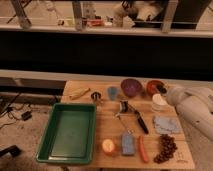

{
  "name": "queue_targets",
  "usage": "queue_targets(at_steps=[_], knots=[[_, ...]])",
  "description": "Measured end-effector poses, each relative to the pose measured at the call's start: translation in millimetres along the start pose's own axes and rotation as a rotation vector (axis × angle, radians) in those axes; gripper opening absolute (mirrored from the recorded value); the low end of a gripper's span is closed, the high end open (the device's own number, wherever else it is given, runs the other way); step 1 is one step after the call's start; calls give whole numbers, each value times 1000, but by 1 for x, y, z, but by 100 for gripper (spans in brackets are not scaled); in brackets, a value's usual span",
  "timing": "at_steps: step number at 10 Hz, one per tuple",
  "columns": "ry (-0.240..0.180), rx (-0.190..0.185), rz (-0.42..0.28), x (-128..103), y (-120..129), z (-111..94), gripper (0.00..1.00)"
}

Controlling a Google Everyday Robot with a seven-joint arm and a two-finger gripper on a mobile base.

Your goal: Place eraser in paper cup

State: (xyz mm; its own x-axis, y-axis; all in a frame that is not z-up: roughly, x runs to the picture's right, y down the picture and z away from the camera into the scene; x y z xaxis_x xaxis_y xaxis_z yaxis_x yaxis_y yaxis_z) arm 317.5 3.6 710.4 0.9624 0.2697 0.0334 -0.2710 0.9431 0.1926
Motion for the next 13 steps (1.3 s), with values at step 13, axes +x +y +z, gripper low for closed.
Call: queue_targets(at_steps=[13], knots=[[-22, 6, -84, 27, 30, 33, 6]])
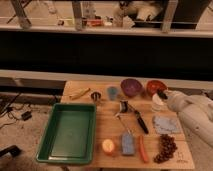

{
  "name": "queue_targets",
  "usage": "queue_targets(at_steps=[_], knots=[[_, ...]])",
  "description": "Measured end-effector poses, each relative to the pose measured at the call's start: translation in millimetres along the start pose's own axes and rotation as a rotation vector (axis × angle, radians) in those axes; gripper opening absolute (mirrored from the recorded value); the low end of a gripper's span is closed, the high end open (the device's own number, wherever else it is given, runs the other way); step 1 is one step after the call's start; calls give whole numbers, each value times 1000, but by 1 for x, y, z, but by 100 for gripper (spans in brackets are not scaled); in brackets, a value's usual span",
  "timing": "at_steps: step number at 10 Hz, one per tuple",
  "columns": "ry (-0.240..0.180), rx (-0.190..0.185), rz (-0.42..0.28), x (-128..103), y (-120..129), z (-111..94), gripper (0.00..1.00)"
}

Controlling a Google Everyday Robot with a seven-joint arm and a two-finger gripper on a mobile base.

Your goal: Place eraser in paper cup

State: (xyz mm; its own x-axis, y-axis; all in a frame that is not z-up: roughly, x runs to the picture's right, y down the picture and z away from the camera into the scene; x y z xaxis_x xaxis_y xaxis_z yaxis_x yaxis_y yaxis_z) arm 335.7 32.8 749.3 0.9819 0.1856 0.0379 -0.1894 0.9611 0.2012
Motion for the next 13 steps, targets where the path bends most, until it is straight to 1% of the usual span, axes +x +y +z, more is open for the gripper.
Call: queue_targets(at_steps=[2, 5, 8, 10, 13], knots=[[-7, 11, -11, -1, -3, 5, 6], [-30, 21, -32, -8, -7, 17, 6], [-43, 18, -12, -3, -11, 30, 6], [-43, 11, 1, 8, -9, 36, 6], [-40, 5, 6, 15, -7, 42, 6]])
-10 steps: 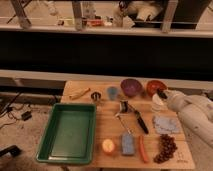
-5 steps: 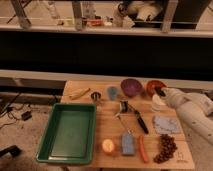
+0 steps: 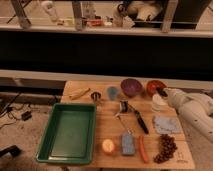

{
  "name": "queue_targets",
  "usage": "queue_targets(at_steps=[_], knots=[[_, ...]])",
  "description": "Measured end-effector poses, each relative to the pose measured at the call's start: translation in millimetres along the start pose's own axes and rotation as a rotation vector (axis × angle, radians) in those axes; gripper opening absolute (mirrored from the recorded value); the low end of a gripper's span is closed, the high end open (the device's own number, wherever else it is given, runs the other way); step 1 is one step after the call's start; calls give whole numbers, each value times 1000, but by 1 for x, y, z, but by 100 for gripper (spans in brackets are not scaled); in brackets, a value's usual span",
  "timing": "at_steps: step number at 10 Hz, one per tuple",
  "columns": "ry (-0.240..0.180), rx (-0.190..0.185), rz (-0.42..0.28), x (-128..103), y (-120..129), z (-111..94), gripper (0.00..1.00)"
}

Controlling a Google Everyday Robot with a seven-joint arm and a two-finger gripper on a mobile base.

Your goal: Place eraser in paper cup

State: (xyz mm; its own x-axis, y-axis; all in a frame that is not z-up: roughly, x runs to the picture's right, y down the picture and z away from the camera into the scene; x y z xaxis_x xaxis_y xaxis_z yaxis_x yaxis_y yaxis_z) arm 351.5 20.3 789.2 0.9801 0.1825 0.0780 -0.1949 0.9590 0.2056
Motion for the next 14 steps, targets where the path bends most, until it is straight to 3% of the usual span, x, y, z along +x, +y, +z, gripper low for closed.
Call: queue_targets(at_steps=[9, 12, 14], knots=[[1, -29, -33, 3, 17, 5, 6], [-1, -4, -54, -4, 13, 1, 6], [-2, 48, -88, -15, -4, -15, 6]])
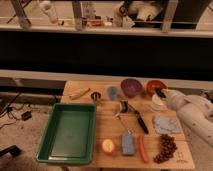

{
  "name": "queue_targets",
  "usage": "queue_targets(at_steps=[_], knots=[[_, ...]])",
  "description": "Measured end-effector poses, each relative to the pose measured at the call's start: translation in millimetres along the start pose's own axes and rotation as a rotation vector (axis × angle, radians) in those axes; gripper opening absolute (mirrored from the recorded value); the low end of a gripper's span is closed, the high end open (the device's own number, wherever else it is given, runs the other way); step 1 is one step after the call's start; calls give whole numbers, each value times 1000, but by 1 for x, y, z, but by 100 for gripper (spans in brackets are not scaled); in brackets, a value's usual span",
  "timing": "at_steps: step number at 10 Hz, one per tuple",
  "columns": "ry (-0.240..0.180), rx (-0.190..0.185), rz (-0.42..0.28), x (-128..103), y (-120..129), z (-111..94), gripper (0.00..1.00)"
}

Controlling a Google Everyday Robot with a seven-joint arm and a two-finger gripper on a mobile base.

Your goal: Place eraser in paper cup

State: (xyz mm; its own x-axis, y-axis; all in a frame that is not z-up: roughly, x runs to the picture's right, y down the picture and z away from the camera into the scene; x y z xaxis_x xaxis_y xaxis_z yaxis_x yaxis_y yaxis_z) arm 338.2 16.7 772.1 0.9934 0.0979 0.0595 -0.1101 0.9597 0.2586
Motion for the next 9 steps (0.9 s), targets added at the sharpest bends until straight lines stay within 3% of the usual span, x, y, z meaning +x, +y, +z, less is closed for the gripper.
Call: queue_targets(at_steps=[3, 9], knots=[[13, 43, -34, -8, -10, -11, 6], [133, -46, -25, -15, -7, -34, 6]])
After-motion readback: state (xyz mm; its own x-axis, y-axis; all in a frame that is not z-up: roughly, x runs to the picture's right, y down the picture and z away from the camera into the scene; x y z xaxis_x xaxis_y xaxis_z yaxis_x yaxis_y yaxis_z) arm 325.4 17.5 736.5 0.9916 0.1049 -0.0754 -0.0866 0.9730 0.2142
